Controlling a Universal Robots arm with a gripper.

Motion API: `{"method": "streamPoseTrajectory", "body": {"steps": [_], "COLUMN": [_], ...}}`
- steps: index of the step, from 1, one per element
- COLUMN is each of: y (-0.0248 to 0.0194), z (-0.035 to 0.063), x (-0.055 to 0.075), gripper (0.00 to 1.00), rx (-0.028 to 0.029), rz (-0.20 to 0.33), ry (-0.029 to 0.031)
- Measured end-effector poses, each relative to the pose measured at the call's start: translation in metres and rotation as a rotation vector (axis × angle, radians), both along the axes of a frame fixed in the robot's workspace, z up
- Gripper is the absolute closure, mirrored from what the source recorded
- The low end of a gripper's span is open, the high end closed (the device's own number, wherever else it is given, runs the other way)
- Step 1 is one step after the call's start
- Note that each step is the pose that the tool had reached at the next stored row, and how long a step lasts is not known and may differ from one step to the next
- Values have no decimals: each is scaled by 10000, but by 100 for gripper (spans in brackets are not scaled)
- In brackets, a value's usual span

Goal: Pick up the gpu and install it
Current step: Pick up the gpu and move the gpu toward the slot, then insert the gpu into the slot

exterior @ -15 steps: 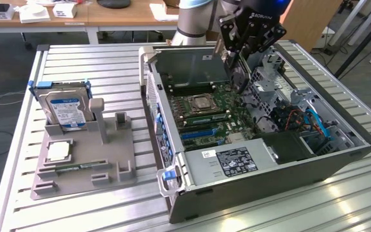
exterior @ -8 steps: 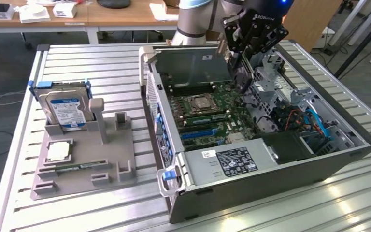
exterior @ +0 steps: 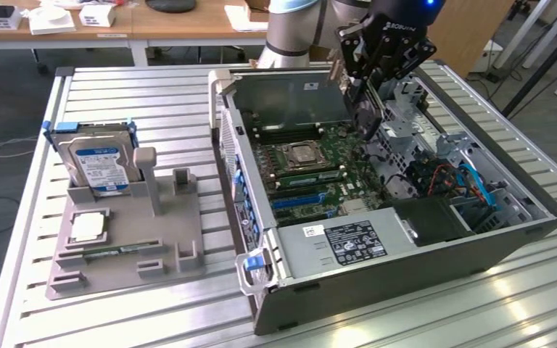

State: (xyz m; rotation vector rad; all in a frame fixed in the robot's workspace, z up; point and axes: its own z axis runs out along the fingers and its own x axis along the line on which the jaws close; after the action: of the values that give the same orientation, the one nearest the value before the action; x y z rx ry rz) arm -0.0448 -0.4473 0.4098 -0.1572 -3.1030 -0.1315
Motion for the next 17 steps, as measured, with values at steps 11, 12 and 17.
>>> {"method": "streamPoseTrajectory", "body": {"steps": [11, 12, 17], "y": [0, 0, 0], "z": [0, 0, 0], "x": [30, 33, 47], "gripper": [73, 73, 73], "rx": [1, 0, 0], "rz": [0, 0, 0], "ry": [28, 31, 44]}}
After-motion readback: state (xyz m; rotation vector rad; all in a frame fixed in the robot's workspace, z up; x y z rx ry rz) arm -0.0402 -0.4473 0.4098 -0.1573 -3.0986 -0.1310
